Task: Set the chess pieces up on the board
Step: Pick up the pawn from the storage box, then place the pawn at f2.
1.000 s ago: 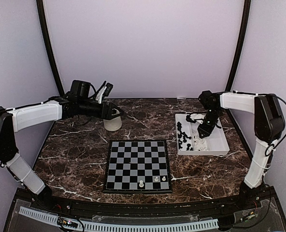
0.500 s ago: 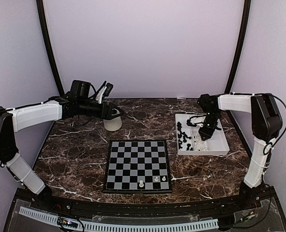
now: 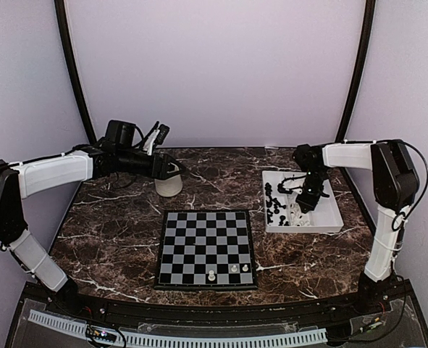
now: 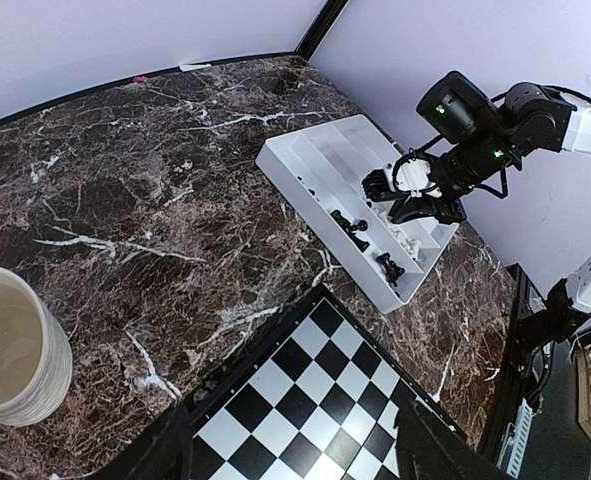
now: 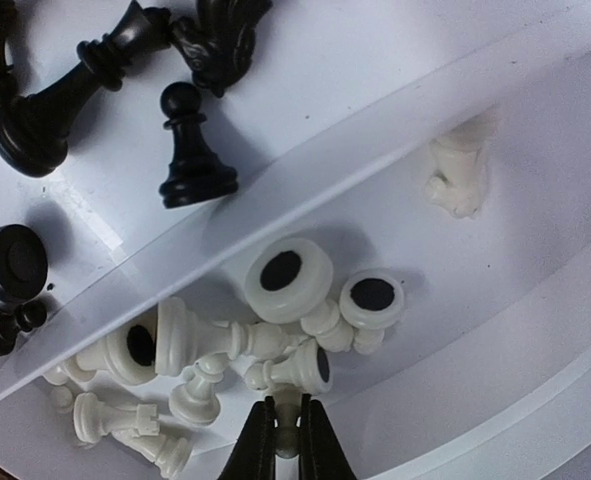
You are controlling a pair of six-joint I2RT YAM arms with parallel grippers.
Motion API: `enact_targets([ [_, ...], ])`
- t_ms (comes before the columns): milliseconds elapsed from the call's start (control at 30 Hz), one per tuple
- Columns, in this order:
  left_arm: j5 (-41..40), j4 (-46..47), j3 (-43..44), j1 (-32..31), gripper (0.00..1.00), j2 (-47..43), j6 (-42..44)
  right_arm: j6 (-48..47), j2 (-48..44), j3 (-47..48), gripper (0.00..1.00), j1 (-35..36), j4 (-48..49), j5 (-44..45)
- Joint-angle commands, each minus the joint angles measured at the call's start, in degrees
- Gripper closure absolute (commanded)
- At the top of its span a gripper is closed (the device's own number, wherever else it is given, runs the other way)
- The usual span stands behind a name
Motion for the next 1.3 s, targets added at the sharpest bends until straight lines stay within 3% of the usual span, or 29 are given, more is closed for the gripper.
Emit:
enact_targets([
  [0,1.19,-0.69,1.59,0.21,0.28,-0.53,-0.14,0.38,-2.54,1.38,0.99,1.01,-2.87,0.15],
  [233,0.99,-0.75,1.68,0.2,0.28,-0.5,0.03,1.43,-8.79,4.68,1.0,4.99,-6.37,0.7],
  [467,0.57,-0.87,1.68,0.21,0.28,-0.72,0.13,2.02,-10.23,8.04,1.0,15.62,-7.44,-3.61],
  [633,-0.94,-0.59,1.41,0.21,0.28,-1.47,0.04,3.85,-5.8,13.9,1.0,24.83,-9.17,-11.67],
  [933,-8.85,-3.74,2.34,0.21,0.28,-3.29,1.93,4.39,3.83,17.52,1.0,39.14,-8.02,-13.54],
  [1267,-12.79,-4.57,2.54,0.3,0.28,-5.28,3.33,3.86,7.82,17.97,1.0,45.97,-7.47,-14.06],
])
